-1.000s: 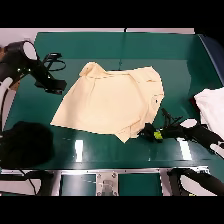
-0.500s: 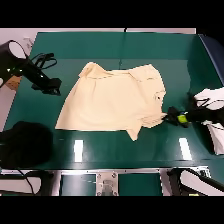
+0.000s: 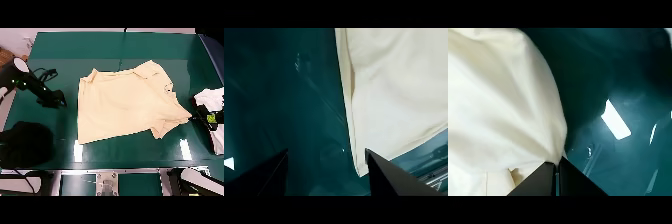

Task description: Fold the shirts.

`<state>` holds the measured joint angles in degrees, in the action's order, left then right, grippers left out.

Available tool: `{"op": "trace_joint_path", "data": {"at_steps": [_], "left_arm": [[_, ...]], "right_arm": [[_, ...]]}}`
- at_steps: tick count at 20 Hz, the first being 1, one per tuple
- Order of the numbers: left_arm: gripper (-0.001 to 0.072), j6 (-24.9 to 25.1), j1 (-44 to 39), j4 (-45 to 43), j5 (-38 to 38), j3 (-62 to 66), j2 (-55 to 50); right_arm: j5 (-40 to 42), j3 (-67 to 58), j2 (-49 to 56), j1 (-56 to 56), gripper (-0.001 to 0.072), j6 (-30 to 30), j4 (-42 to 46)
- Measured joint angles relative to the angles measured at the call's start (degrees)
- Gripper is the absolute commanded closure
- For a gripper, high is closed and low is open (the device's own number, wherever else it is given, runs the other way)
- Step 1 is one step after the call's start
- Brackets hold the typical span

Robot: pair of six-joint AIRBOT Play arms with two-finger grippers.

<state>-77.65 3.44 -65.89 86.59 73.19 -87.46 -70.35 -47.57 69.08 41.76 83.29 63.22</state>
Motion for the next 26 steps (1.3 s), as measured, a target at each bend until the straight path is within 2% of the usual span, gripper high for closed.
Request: {"op": "trace_joint_path", "data": {"at_steps": [6,11,19,20,22,23,26], "left_arm": [[0.0159,2.40,0.00,10.71,-3.93,-15.39,0.00],[0.0160,3.80,0.02,15.08,-5.46,-26.73,0.02],[0.0164,4.33,-3.21,21.46,-9.75,-33.44,0.15],[0.0304,4.66,-4.22,21.88,-10.05,-33.79,0.15],[0.0643,5.49,-5.62,21.40,-12.07,-34.36,-0.04],[0.0681,5.81,-6.08,21.38,-13.16,-34.27,-0.07],[0.0682,7.56,-6.64,21.51,-13.60,-32.79,-0.07]], "right_arm": [[-0.98,0.00,0.20,-1.92,0.0692,0.09,0.42],[-0.85,0.52,0.39,-2.58,0.0692,0.09,0.46],[1.36,3.69,0.52,-2.64,0.0692,0.09,0.28],[1.68,4.15,0.52,-2.64,0.0692,0.09,0.26],[1.90,4.70,0.52,-2.64,0.0692,0.09,0.22],[2.19,4.87,0.52,-2.64,0.0692,0.09,0.11],[2.49,5.14,0.52,-2.64,0.0693,0.09,-1.27]]}}
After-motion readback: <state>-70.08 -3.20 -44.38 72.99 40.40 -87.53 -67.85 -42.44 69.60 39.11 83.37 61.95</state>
